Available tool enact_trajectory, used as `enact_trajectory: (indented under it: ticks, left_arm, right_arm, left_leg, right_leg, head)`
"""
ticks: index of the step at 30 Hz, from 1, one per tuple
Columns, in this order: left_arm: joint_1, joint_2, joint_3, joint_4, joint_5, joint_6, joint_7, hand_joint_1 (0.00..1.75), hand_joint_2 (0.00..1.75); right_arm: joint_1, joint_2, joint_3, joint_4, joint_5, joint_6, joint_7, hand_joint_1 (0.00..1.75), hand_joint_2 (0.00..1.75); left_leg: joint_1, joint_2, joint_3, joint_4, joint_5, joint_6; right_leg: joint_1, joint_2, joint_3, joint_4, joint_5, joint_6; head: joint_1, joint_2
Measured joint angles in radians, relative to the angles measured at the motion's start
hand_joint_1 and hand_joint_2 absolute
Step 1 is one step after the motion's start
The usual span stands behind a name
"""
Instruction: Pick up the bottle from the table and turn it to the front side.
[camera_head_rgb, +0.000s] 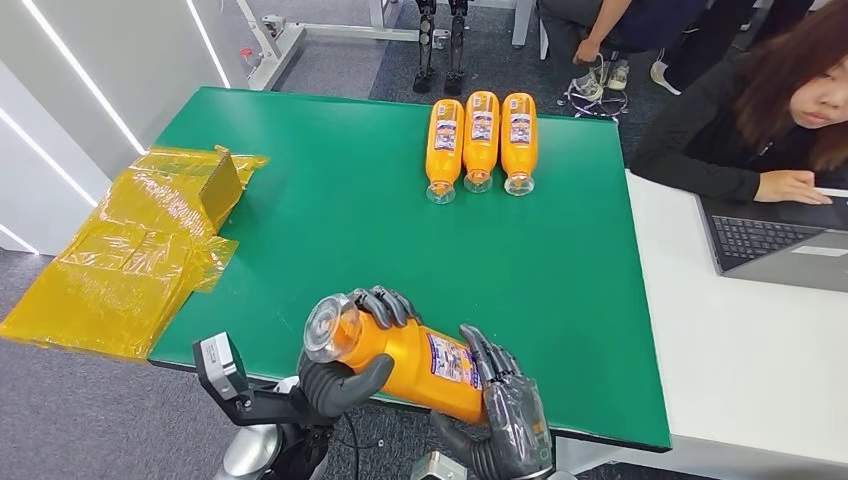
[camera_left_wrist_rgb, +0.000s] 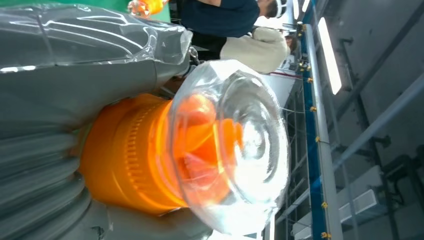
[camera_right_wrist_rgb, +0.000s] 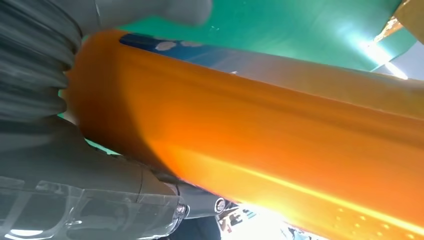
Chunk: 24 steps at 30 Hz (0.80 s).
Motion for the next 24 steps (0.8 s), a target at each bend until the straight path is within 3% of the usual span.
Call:
enact_trajectory:
  ticks: [11, 17, 24]
  left_arm:
    - [-0.006, 0.008, -0.010, 0.016, -0.012, 0.067, -0.017, 1.75, 1.75]
    - [-0.006, 0.018, -0.009, 0.039, -0.048, 0.106, -0.034, 1.75, 1.75]
    - [-0.034, 0.041, 0.020, 0.066, -0.233, 0.262, -0.077, 1.75, 1.75]
  right_arm:
    - [0.022, 0.002, -0.014, -0.009, -0.082, -0.154, -0.096, 0.00, 1.75]
    - [0.023, 0.005, -0.015, -0.004, -0.106, -0.182, -0.120, 0.00, 1.75]
    - [0.022, 0.008, -0.016, -0.003, -0.105, -0.191, -0.125, 0.00, 1.75]
  left_leg:
    - [0.000, 0.001, 0.000, 0.000, 0.000, 0.000]
    - [0.000, 0.001, 0.000, 0.000, 0.000, 0.000]
    - [0.000, 0.001, 0.000, 0.000, 0.000, 0.000]
  right_leg:
    - [0.000, 0.001, 0.000, 0.000, 0.000, 0.000]
    - [0.000, 0.001, 0.000, 0.000, 0.000, 0.000]
    - [0.000, 0.001, 0.000, 0.000, 0.000, 0.000]
  head:
    - [0.000, 0.000]
    - [0.000, 0.000]
    - [0.000, 0.000]
